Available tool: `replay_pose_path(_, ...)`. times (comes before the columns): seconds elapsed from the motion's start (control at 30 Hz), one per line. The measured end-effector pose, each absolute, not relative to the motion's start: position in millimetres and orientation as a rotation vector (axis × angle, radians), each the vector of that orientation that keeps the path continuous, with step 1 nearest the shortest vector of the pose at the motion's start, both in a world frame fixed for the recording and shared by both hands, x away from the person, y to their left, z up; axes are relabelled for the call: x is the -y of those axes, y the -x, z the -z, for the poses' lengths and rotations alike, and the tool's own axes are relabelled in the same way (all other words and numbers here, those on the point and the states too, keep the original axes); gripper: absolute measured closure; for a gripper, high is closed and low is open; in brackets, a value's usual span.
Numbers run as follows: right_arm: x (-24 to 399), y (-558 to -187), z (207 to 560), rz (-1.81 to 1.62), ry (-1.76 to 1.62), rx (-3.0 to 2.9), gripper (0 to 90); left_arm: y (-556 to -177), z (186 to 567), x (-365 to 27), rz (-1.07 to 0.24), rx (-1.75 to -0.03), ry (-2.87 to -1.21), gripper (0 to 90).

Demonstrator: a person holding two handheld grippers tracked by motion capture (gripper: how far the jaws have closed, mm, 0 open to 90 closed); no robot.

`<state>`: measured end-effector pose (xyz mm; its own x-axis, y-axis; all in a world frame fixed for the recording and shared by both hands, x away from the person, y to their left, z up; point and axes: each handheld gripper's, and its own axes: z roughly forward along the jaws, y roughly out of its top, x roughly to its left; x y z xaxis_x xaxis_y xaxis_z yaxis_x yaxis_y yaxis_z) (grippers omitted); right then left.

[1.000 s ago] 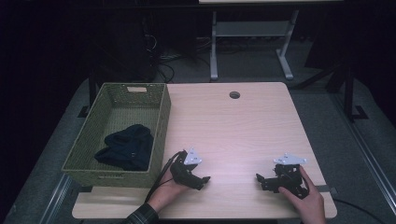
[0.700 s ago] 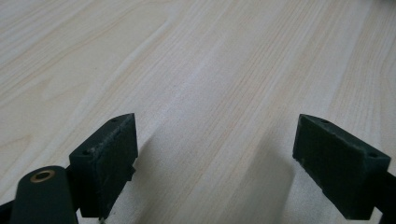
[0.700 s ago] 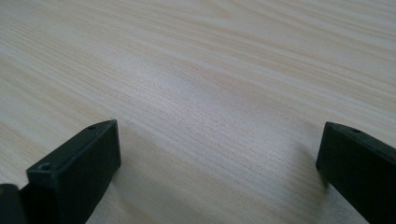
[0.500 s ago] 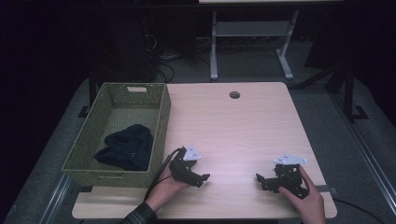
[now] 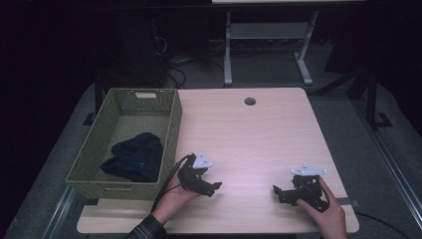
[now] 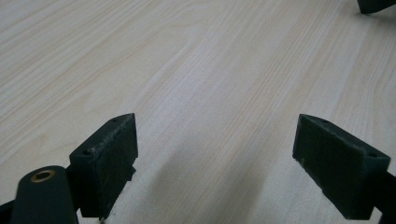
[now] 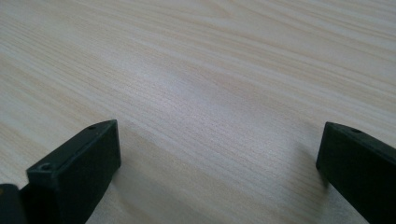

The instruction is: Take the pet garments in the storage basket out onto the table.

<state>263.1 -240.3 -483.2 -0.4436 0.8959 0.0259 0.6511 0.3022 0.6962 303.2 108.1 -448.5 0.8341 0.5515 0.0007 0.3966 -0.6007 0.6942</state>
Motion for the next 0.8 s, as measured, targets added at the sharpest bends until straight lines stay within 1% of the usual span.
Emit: replay_pose_path(0.8,240.3,-263.0,483.2,-0.916,-1.387,-2.208,0.0,-304.4,435.5,-109.8,-0.248,-0.691,-2.276,13.7)
